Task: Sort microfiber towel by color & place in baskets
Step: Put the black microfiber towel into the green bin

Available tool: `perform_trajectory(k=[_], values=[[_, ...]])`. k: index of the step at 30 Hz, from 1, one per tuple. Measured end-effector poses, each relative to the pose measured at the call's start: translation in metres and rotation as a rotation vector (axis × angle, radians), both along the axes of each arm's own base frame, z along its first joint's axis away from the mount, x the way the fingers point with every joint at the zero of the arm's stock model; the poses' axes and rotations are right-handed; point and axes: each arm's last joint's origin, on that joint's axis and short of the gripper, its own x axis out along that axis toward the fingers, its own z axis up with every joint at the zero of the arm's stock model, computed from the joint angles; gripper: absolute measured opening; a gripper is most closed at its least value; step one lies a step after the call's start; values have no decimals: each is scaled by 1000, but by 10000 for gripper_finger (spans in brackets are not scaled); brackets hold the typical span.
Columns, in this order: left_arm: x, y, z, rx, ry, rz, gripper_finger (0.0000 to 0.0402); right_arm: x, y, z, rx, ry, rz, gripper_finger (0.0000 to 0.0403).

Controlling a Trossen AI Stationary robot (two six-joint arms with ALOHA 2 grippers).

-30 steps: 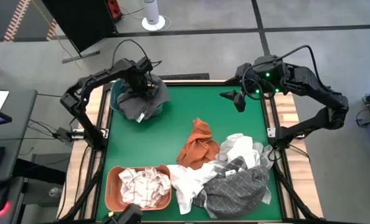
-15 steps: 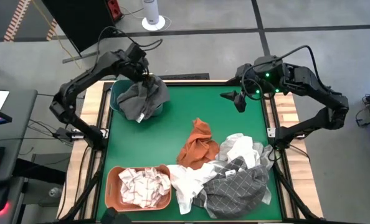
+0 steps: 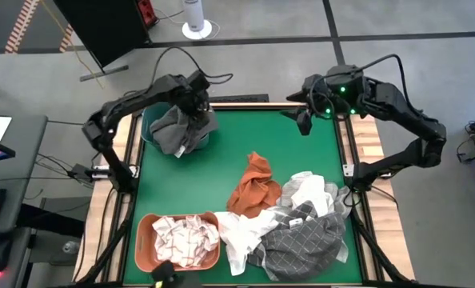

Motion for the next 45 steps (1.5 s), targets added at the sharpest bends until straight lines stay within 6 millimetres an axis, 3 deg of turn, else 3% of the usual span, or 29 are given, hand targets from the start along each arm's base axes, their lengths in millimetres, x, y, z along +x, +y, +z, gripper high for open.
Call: perform_trajectory(k=[5, 14, 17, 25, 38, 45], values=[[-4, 15, -20, -110, 21, -42, 192, 1, -6, -8, 29, 16, -69, 291], [-17, 29, -20, -167, -40, -16, 167, 2, -9, -19, 63, 52, -201, 291], [-18, 27, -24, -176, -31, -25, 161, 2, -10, -18, 53, 50, -211, 291], [-16, 7, -63, -243, 38, -56, 145, 1, -9, -19, 12, 83, -185, 291], [-9, 1, -100, -61, 74, -99, 101, 1, -11, -18, -28, 89, -169, 291], [-13, 5, -84, -94, 21, -112, 74, 2, -8, -18, -16, 82, -163, 291]])
